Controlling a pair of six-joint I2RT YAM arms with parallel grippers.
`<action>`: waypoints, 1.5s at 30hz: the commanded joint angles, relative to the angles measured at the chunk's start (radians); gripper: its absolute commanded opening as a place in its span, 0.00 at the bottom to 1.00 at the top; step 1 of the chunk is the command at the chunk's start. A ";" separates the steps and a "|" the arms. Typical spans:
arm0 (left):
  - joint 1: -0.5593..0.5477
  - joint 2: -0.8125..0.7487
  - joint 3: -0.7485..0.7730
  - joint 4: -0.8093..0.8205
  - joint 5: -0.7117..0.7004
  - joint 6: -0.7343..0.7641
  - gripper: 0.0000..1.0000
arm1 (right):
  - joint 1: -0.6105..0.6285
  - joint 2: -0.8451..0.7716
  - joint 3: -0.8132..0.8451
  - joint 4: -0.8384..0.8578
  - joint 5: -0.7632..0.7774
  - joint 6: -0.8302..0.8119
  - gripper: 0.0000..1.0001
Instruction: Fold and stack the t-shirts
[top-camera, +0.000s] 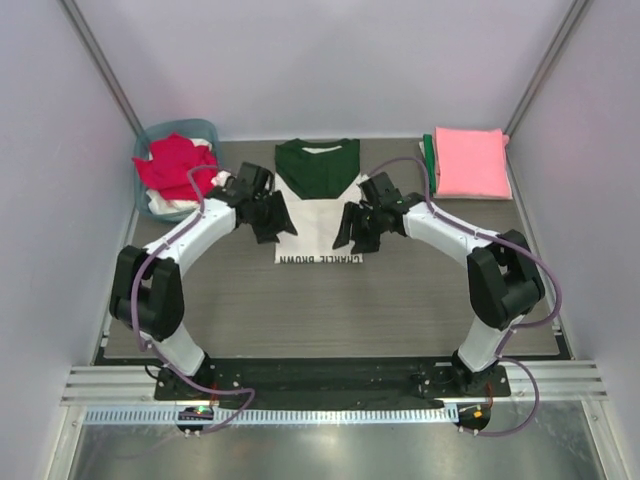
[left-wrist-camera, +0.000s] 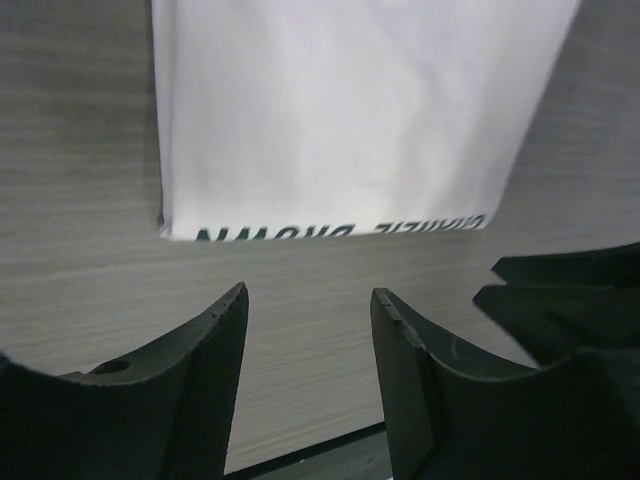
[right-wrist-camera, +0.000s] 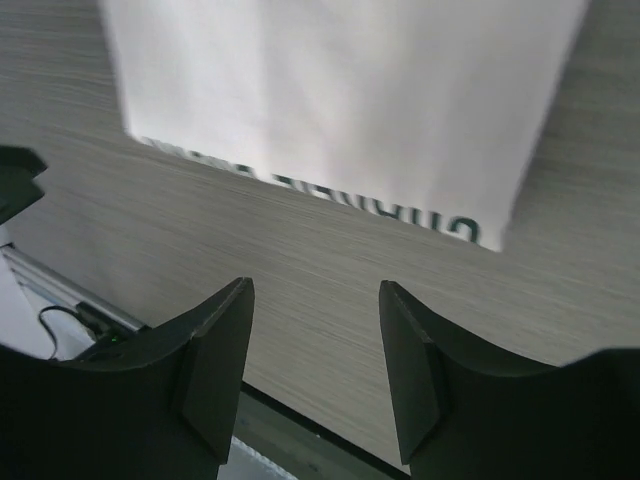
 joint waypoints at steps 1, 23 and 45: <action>-0.014 -0.083 -0.151 0.126 0.029 -0.033 0.54 | -0.031 -0.060 -0.097 0.079 0.004 0.029 0.61; -0.013 -0.125 -0.494 0.457 -0.147 -0.099 0.66 | -0.089 0.080 -0.202 0.188 0.031 -0.032 0.45; -0.013 -0.084 -0.589 0.566 -0.245 -0.185 0.33 | -0.109 0.121 -0.229 0.225 -0.016 -0.049 0.01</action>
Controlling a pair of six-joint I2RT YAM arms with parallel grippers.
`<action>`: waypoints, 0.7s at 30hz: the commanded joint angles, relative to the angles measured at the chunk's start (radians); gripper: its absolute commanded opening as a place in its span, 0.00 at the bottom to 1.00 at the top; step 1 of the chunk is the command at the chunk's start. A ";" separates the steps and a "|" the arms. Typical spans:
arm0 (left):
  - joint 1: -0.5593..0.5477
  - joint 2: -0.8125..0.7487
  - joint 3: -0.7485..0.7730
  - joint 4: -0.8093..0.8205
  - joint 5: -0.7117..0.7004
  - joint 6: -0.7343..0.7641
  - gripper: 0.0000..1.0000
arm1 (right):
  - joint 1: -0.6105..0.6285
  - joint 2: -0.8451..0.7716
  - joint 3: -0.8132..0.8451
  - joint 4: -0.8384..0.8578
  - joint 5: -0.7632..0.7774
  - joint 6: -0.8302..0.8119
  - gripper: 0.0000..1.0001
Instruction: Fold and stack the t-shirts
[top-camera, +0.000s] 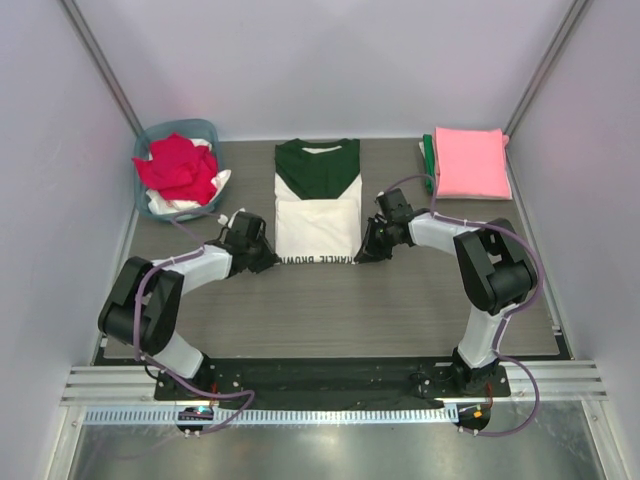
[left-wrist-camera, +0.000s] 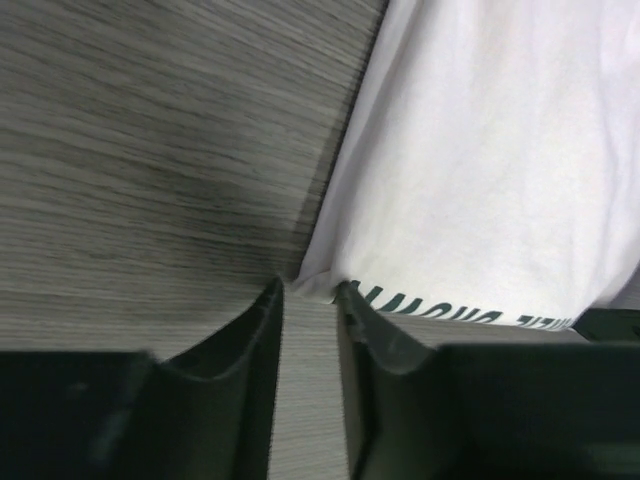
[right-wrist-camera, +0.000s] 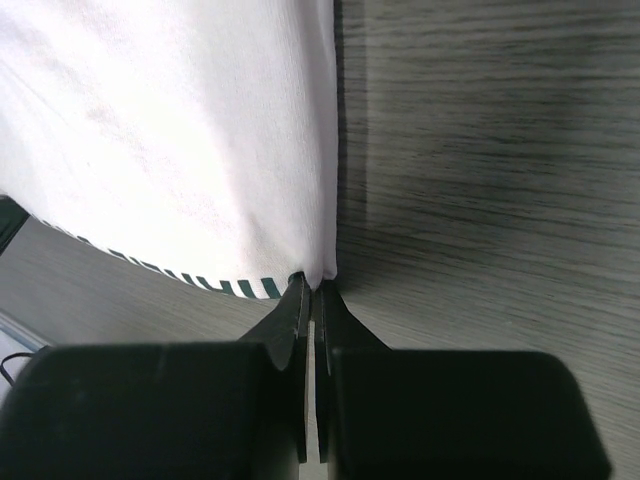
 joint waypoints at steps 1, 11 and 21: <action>0.005 0.023 -0.016 0.014 -0.066 -0.015 0.26 | -0.007 0.023 -0.016 0.015 0.006 -0.027 0.01; 0.005 0.072 0.027 0.012 -0.059 -0.021 0.00 | -0.011 0.006 -0.018 0.015 -0.013 -0.019 0.01; -0.004 -0.130 -0.038 -0.055 -0.029 -0.048 0.00 | -0.011 -0.139 -0.074 -0.028 -0.037 -0.008 0.01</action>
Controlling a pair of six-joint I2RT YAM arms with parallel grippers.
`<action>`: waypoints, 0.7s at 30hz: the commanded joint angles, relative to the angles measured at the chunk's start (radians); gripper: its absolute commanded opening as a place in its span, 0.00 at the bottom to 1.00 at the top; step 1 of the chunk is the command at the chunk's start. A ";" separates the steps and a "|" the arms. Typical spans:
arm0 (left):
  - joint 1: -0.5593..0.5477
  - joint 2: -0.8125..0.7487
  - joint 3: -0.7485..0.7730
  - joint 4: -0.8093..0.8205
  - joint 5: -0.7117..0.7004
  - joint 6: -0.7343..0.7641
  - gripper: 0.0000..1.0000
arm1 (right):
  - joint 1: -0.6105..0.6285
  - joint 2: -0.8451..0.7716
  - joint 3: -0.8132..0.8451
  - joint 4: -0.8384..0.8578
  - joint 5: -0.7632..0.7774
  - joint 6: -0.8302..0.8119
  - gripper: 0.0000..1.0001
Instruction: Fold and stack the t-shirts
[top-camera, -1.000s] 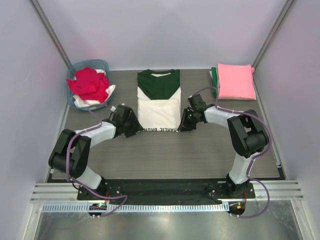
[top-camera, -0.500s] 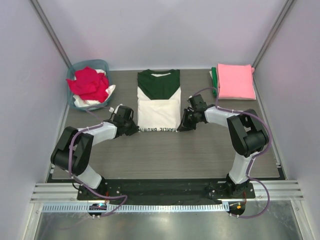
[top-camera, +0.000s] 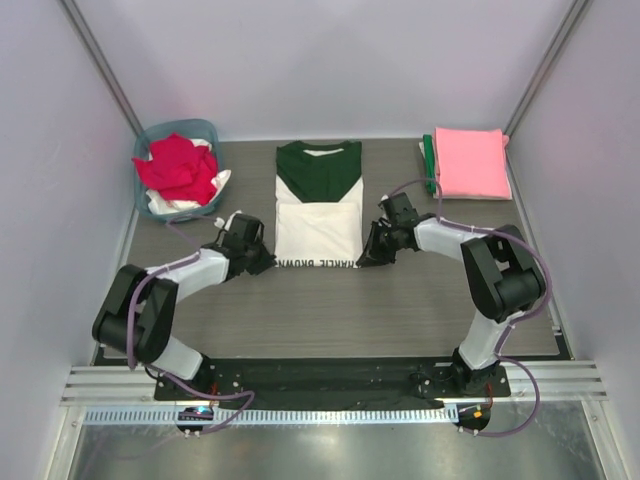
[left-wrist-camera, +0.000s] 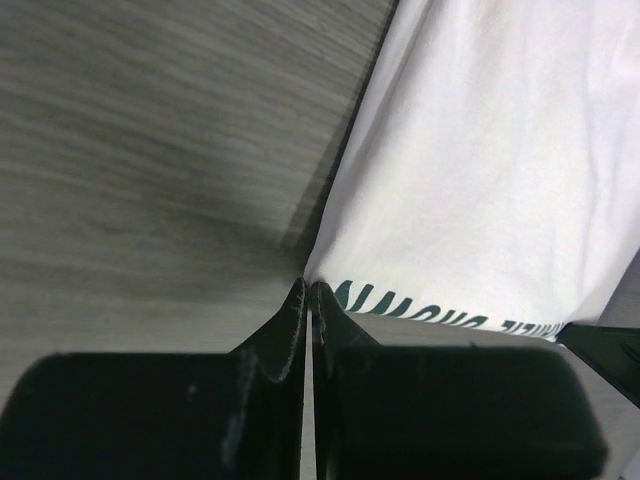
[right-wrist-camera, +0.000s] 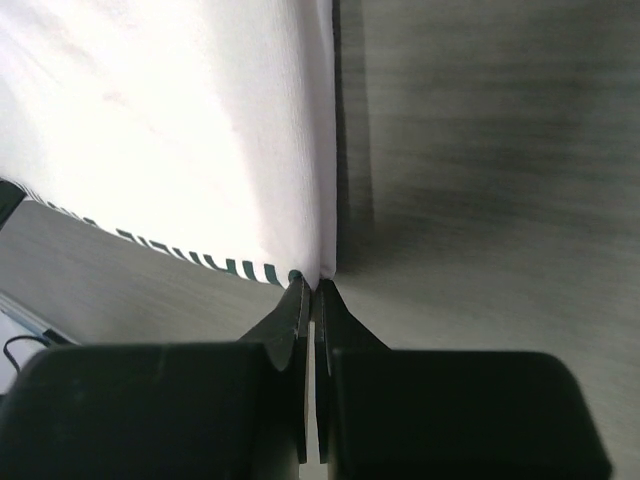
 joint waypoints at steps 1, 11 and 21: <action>-0.008 -0.146 -0.050 -0.073 -0.007 -0.016 0.00 | 0.000 -0.137 -0.047 -0.051 -0.007 -0.005 0.01; -0.209 -0.571 -0.140 -0.363 -0.067 -0.115 0.00 | 0.128 -0.488 -0.211 -0.195 0.072 0.129 0.01; -0.337 -0.922 -0.041 -0.771 -0.171 -0.270 0.00 | 0.408 -0.821 -0.178 -0.417 0.331 0.405 0.01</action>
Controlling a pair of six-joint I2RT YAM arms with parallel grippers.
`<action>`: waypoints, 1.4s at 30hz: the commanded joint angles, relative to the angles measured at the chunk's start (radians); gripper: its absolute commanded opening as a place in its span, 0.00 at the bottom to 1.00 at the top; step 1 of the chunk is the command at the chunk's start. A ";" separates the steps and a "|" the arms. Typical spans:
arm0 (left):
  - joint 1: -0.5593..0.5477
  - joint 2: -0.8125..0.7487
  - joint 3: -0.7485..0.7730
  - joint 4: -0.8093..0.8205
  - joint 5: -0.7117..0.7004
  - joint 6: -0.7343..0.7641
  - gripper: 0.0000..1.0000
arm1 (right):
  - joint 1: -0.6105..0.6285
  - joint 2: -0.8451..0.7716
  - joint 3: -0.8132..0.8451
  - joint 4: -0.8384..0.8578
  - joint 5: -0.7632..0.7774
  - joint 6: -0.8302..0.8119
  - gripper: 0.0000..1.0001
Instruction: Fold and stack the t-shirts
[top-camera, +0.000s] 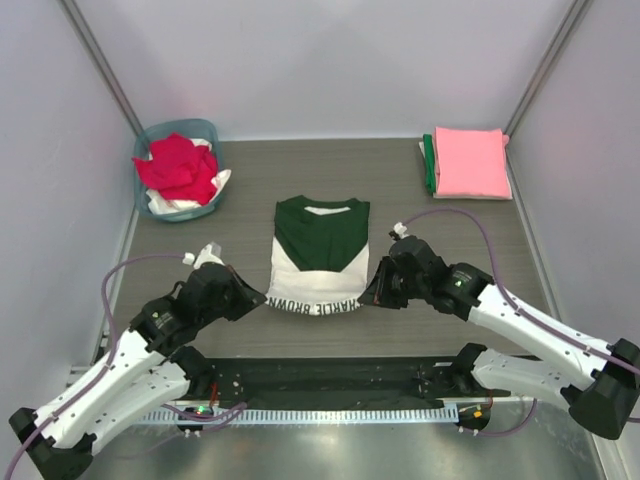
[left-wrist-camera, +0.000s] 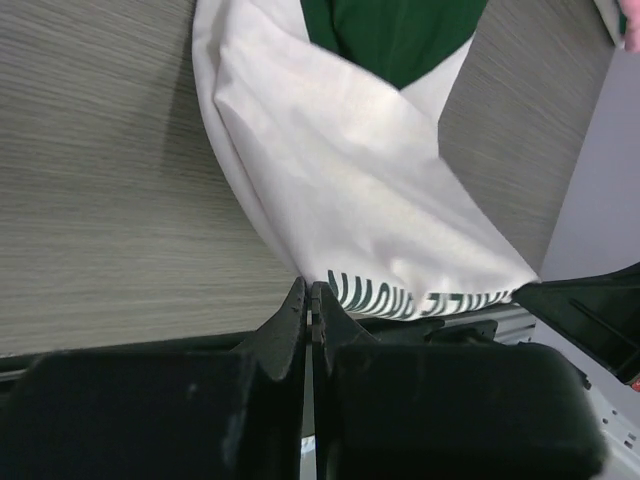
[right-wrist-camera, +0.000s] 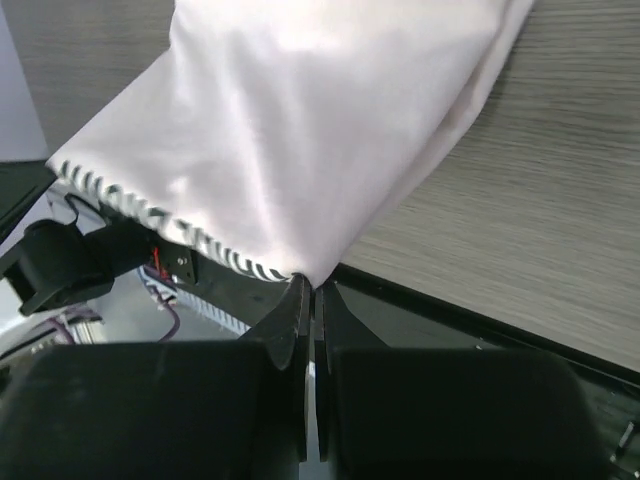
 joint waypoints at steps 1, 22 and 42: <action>-0.003 -0.002 0.107 -0.161 -0.080 -0.010 0.00 | 0.006 -0.029 0.070 -0.099 0.154 0.090 0.01; 0.212 0.604 0.599 0.055 -0.063 0.304 0.00 | -0.201 0.451 0.610 -0.222 0.340 -0.246 0.01; 0.399 1.136 0.969 0.108 0.093 0.442 0.00 | -0.399 0.848 0.919 -0.177 0.198 -0.402 0.01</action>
